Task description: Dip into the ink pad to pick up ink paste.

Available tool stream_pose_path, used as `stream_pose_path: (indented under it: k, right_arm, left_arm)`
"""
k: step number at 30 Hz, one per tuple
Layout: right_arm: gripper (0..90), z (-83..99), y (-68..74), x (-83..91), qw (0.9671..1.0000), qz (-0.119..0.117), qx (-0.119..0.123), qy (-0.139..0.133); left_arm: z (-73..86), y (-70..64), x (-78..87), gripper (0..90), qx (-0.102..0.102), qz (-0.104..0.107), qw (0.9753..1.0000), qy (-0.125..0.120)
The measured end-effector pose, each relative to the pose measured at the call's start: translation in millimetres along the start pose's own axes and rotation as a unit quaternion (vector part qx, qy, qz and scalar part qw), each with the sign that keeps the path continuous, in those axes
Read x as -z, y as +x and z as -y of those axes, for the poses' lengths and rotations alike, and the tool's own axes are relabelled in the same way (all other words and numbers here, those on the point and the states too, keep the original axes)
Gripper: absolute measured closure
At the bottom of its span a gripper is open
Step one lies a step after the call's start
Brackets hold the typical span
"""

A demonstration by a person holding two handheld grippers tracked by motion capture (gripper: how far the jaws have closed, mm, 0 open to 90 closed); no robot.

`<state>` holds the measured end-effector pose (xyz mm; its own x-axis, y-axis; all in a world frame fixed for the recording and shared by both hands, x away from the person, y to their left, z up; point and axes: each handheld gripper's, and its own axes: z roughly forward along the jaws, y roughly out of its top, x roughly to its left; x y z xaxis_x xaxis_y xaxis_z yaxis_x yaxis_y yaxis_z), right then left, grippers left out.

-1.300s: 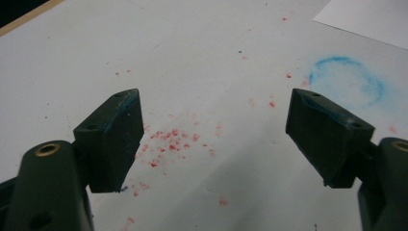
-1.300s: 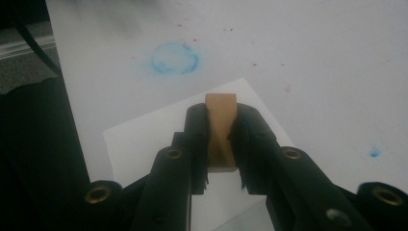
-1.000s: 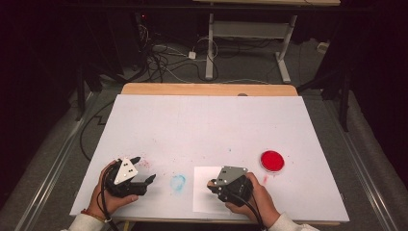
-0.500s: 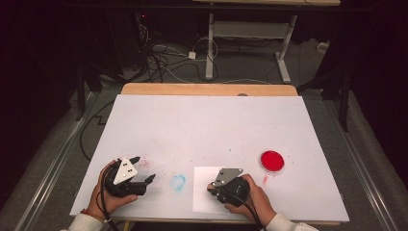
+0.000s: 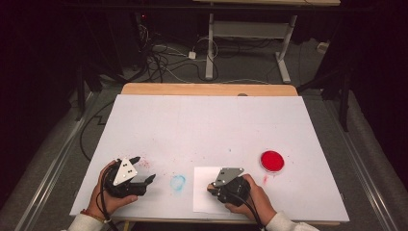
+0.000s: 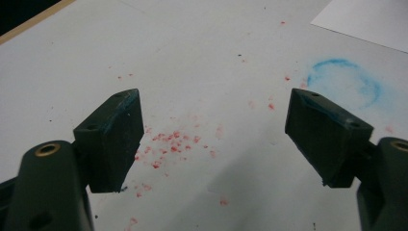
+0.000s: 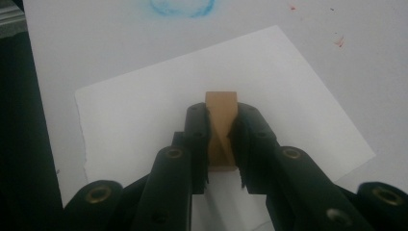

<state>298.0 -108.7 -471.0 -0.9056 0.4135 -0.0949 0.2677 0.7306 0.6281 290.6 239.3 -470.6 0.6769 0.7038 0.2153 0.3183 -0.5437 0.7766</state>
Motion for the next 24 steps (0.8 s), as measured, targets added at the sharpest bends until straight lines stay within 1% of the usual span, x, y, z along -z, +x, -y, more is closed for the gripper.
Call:
stream_pose_path:
  k: [1,4,5,8,9,10,11,14,15,16,22,23,24]
  right_arm:
    - [76.6,0.5,-1.4,-0.3,1.0,-0.004,-0.001,-0.003]
    - [76.6,0.6,-1.4,-0.5,1.0,-0.004,-0.006,-0.003]
    - [76.6,0.4,-1.7,-0.6,1.0,-0.004,-0.001,-0.002]
    - [76.6,-0.8,0.7,-0.3,1.0,0.005,0.007,0.004]
    - [76.5,-1.1,1.7,-0.4,0.9999,0.007,0.01,0.004]
    - [76.5,-1.1,2.2,-0.4,0.9999,0.008,0.01,0.005]
    - [76.5,-1.1,2.4,-0.5,0.9999,0.009,0.01,0.004]
    - [76.6,-1.0,2.7,-0.4,0.9999,0.011,0.011,0.004]
    - [76.5,-0.8,2.6,-0.3,0.9999,0.01,0.01,0.004]
    - [76.5,-0.6,1.9,-0.4,0.9999,0.006,0.008,0.004]
    - [76.5,0.3,0.7,-1.0,1.0,0.003,0.003,-0.002]
    - [76.5,0.3,0.7,-1.0,1.0,0.002,-0.002,-0.001]
    - [76.5,0.3,0.1,-1.1,1.0,-0.001,-0.005,-0.001]
  left_arm:
    - [0.3,-0.7,0.2,20.8,0.006,0.002,1.0,0.002]
    - [0.4,-0.8,0.4,20.8,0.006,0.002,1.0,0.003]
    - [0.1,-0.2,0.1,20.8,0.0,-0.001,1.0,0.001]
    - [-0.1,-0.5,0.0,20.8,-0.001,-0.001,1.0,0.001]
    - [0.1,-1.2,0.2,20.8,0.004,0.002,1.0,0.004]
    - [0.1,-1.1,0.1,20.8,0.005,0.002,1.0,0.004]
    - [-0.2,-0.4,-0.2,20.8,-0.001,0.0,1.0,0.002]
    - [-0.3,-0.7,-0.5,20.9,0.0,0.001,1.0,0.001]
    - [-0.2,-1.5,-0.5,21.0,0.005,0.003,1.0,0.004]
    - [-0.3,-1.6,-0.6,21.0,0.005,0.004,1.0,0.004]
    - [-0.3,-1.8,-0.4,21.0,0.005,0.004,1.0,0.004]
    - [-0.2,-2.0,-0.6,21.0,0.005,0.004,1.0,0.005]
    - [-0.4,-1.4,-0.9,21.0,0.0,0.003,1.0,0.001]
